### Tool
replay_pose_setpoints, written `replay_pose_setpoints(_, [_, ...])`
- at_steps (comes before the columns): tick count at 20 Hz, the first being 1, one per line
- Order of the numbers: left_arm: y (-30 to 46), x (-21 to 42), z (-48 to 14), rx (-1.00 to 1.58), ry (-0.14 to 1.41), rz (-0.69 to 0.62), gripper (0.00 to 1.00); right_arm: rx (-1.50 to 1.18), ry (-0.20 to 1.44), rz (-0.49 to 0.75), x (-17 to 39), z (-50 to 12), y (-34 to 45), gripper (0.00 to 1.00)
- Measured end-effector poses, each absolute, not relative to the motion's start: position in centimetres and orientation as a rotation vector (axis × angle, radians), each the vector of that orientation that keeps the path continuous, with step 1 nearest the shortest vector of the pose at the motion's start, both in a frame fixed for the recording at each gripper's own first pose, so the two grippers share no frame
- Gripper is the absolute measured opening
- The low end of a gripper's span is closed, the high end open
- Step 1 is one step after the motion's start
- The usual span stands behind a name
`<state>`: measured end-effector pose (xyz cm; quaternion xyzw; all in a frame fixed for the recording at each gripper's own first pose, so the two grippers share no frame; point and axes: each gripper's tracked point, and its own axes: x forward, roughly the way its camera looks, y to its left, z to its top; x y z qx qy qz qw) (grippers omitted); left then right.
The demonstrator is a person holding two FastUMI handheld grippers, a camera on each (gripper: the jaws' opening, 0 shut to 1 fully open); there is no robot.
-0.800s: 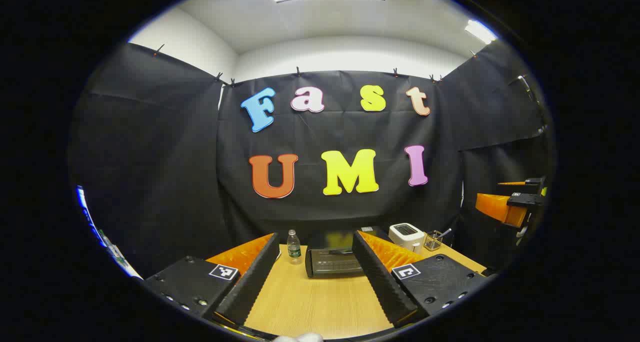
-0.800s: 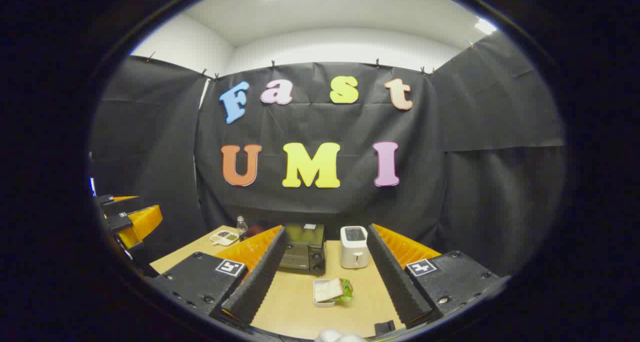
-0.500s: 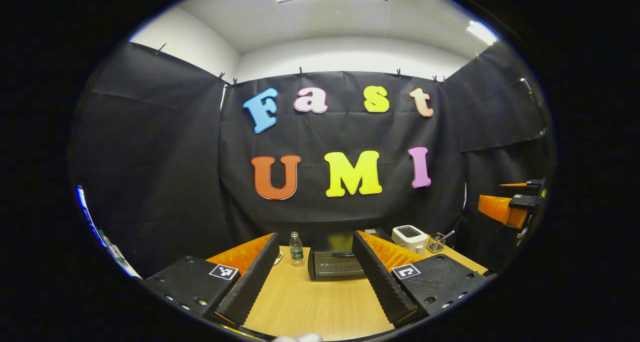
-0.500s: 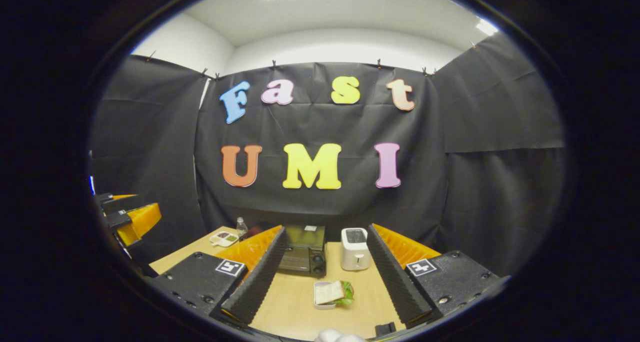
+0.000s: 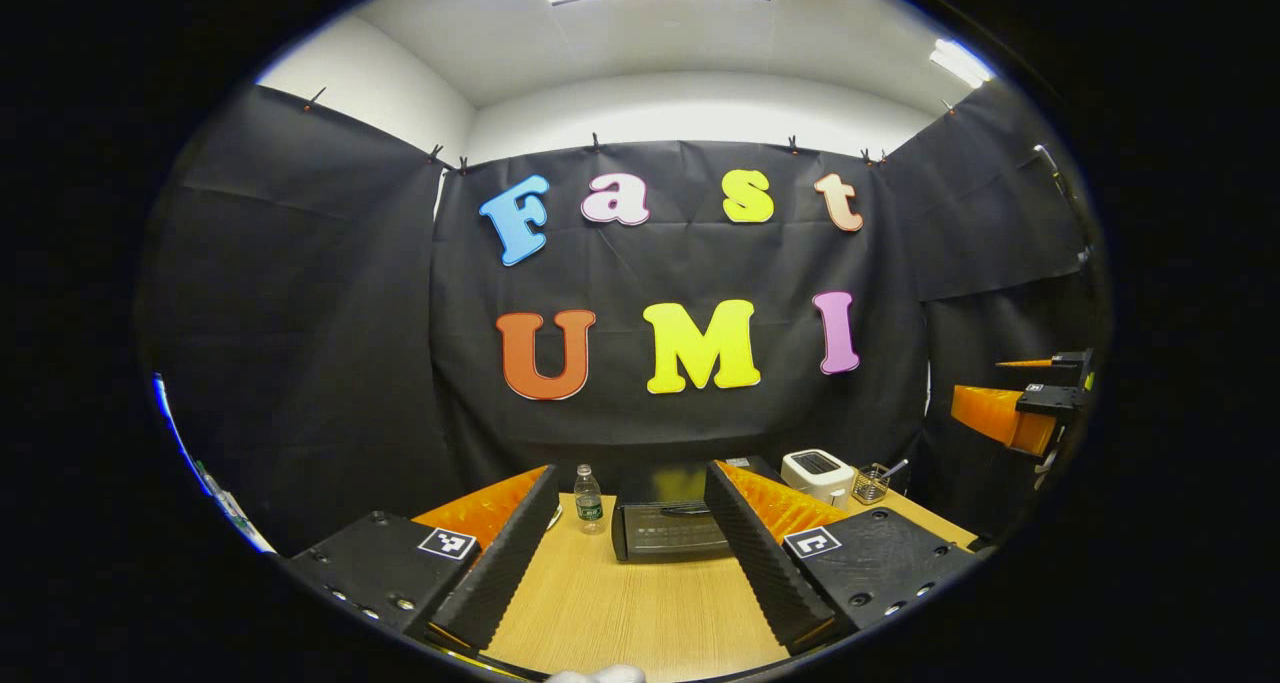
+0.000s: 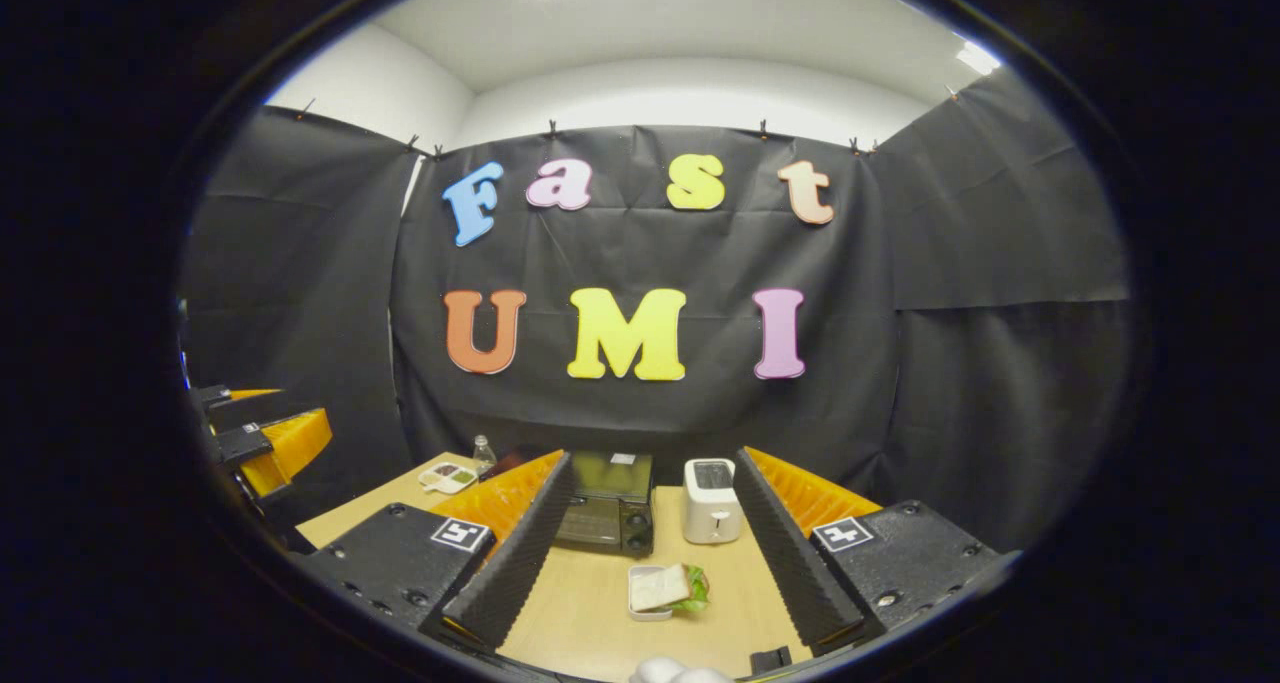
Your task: Open the electric oven with the left hand, put the food in, and close the electric oven.
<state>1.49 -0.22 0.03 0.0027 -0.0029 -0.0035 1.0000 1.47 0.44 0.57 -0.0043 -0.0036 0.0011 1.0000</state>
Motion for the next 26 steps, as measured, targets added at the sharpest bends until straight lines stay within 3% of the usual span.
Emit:
replay_pose_setpoints(5, [-0.1,2.0,-0.4,0.006,-0.009,-0.007,0.88,-0.011,-0.01,-0.006,1.7,0.3,0.1,1.0])
replay_pose_setpoints(6, [-0.1,2.2,-0.6,0.003,-0.002,-0.007,0.88,-0.011,-0.014,-0.007,1.7,0.4,0.0,0.95])
replay_pose_setpoints(7, [-0.3,2.5,-1.0,-0.001,0.0,-0.011,0.96,-0.013,-0.014,-0.012,1.9,0.3,-0.3,0.95])
replay_pose_setpoints(8, [-0.6,2.8,-1.1,0.0,0.004,-0.016,0.96,-0.013,-0.014,-0.012,2.0,0.2,-0.4,1.0])
replay_pose_setpoints(11, [-1.8,4.6,-2.0,0.004,0.018,-0.026,0.96,-0.006,-0.013,0.008,2.6,0.0,-0.4,1.0])
replay_pose_setpoints(12, [-2.4,5.6,-2.4,0.001,0.022,-0.026,0.96,-0.009,-0.008,0.014,2.9,-0.1,-0.7,0.95])
replay_pose_setpoints(13, [-3.1,6.6,-2.8,0.001,0.026,-0.031,0.96,-0.007,-0.007,0.026,3.1,-0.1,-0.9,1.0])
replay_pose_setpoints(18, [-7.4,12.7,-6.0,-0.023,0.081,-0.068,0.96,-0.011,-0.009,0.056,5.2,0.3,-3.1,1.0])
replay_pose_setpoints(19, [-8.2,14.1,-6.6,-0.031,0.09,-0.074,0.96,-0.01,-0.008,0.059,5.5,0.2,-3.5,0.95])
replay_pose_setpoints(20, [-9.0,15.6,-7.6,-0.039,0.108,-0.081,0.96,-0.008,-0.008,0.058,5.9,0.2,-4.0,1.0])
replay_pose_setpoints(22, [-9.8,18.5,-9.4,-0.035,0.138,-0.08,0.96,-0.015,0.002,0.053,6.8,0.0,-5.1,1.0])
replay_pose_setpoints(23, [-10.4,20.1,-10.0,-0.021,0.138,-0.084,0.96,-0.017,0.002,0.047,7.1,0.0,-5.8,0.95])
replay_pose_setpoints(24, [-10.6,21.7,-11.0,0.002,0.149,-0.08,0.96,-0.02,0.005,0.041,7.5,0.0,-6.3,1.0])
replay_pose_setpoints(26, [-11.0,24.5,-13.4,0.021,0.194,-0.075,0.96,-0.031,0.018,0.03,8.3,-0.5,-7.2,1.0])
